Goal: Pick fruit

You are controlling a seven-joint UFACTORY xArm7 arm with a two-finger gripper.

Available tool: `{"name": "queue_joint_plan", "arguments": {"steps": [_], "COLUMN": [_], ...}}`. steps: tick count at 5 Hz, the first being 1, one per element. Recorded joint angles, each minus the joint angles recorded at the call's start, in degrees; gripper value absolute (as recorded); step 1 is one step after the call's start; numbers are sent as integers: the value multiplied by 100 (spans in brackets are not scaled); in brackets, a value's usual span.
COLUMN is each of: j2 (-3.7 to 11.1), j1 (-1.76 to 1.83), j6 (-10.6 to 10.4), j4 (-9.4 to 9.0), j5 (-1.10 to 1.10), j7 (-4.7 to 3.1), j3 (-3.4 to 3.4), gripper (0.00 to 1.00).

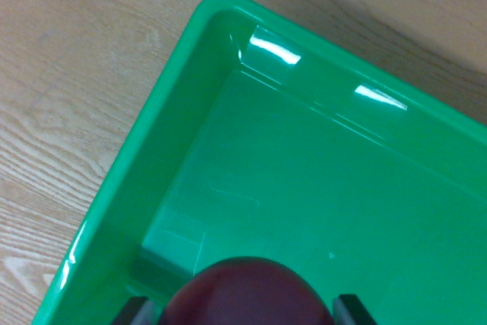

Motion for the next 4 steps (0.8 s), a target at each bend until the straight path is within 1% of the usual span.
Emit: {"name": "queue_joint_plan", "arguments": {"steps": [1, 2, 3, 4], "j2": [-53, -53, -97, -97], "j1": [-5, -5, -9, -9], "j6": [138, 138, 252, 252], "j4": [86, 86, 157, 157], "j5": [14, 14, 26, 26], "j7": [-13, -13, -23, -23], "j3": [5, 5, 9, 9], "gripper": [100, 100, 100, 100]}}
